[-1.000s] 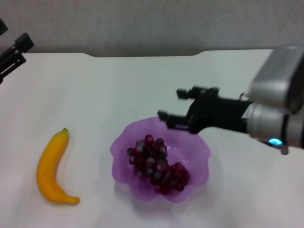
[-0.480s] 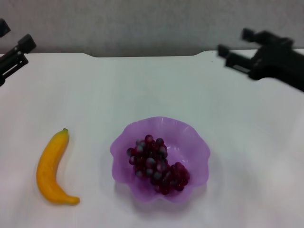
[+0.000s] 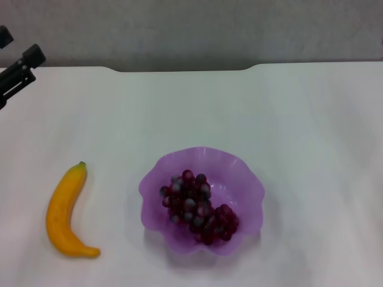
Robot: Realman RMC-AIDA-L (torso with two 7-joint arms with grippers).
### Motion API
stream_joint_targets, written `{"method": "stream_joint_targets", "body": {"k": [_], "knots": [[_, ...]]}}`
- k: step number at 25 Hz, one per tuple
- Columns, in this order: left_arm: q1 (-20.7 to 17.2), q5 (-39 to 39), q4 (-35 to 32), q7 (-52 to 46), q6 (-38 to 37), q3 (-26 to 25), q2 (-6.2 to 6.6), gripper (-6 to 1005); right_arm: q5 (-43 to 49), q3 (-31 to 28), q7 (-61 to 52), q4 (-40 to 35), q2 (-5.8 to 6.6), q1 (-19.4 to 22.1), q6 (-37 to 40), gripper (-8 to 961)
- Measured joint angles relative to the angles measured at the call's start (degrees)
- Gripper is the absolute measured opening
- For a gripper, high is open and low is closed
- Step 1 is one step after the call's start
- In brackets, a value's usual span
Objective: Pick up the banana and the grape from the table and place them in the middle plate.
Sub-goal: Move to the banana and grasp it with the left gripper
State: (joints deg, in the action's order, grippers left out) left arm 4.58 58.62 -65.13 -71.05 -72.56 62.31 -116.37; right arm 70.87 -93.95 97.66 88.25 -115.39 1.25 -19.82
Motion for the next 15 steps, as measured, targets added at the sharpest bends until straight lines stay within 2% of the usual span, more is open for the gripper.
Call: {"method": "stream_joint_targets", "body": {"k": [3,8,12,15], "knots": [[0.00,0.00,0.01,-0.04,0.07,0.00,0.00,753,0.28,0.51,0.97,-0.16,-0.01,0.66,5.70,768],[0.04,0.08,-0.01,-0.17,0.07,-0.04,0.00,753,0.21,0.28,1.60,-2.82,-0.01,1.31,10.60,768],[0.08,0.54,-0.05,-0.32,0.06,-0.09,0.00,753,-0.08,-0.78,1.60,-5.54,0.07,1.11,10.00,768],[0.13,0.76,-0.19,-0.56,0.06,-0.09,-0.01,753,-0.68,-2.95,1.70,-8.78,0.11,0.37,5.09,767]]}}
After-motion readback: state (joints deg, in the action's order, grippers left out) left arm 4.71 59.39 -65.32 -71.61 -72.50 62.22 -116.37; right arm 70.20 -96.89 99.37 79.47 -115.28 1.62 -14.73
